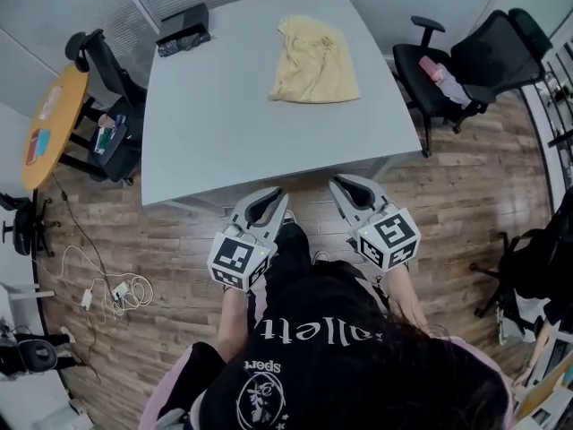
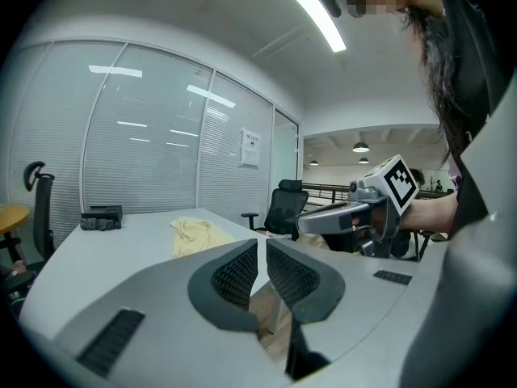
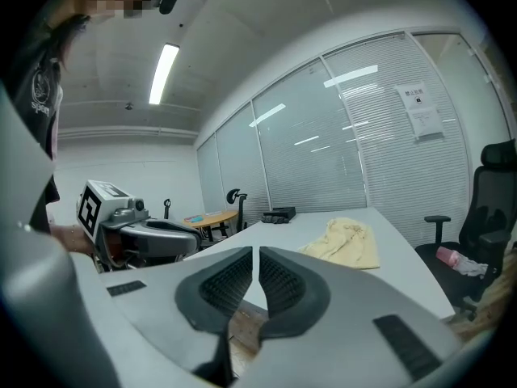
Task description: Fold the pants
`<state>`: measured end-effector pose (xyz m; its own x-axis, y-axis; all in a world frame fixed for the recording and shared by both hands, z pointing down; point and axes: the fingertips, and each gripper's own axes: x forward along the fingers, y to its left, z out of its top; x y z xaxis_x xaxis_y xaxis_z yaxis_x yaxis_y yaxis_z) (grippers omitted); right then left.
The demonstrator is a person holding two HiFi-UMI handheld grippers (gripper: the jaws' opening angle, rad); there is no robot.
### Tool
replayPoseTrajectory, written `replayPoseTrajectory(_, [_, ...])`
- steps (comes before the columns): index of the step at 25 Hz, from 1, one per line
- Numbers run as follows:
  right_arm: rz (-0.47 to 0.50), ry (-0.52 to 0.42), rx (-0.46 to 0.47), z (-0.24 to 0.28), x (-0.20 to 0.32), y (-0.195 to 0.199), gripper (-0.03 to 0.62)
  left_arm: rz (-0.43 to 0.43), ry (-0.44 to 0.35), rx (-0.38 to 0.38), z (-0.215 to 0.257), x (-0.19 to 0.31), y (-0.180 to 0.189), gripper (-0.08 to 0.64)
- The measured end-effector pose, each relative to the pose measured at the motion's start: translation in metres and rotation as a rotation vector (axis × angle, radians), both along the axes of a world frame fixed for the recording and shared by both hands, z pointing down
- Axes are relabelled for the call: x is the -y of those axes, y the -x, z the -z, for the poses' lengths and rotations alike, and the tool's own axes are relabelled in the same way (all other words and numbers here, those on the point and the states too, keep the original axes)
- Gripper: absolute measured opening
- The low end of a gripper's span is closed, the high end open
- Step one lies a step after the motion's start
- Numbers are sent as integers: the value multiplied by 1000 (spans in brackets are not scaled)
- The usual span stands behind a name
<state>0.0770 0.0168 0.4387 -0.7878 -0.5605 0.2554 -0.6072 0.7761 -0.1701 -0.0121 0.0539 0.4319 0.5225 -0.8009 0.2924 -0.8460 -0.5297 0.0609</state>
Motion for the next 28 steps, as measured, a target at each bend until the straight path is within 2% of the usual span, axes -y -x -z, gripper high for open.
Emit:
replayPoseTrajectory(10, [19,-60,-28,7,-27,-5,29,-9,-21,2,0,-25,-14,54])
replayPoseTrajectory(28, [77,-66,-34,4,-31,9,28,-20,-21,10,3,-21,-16,54])
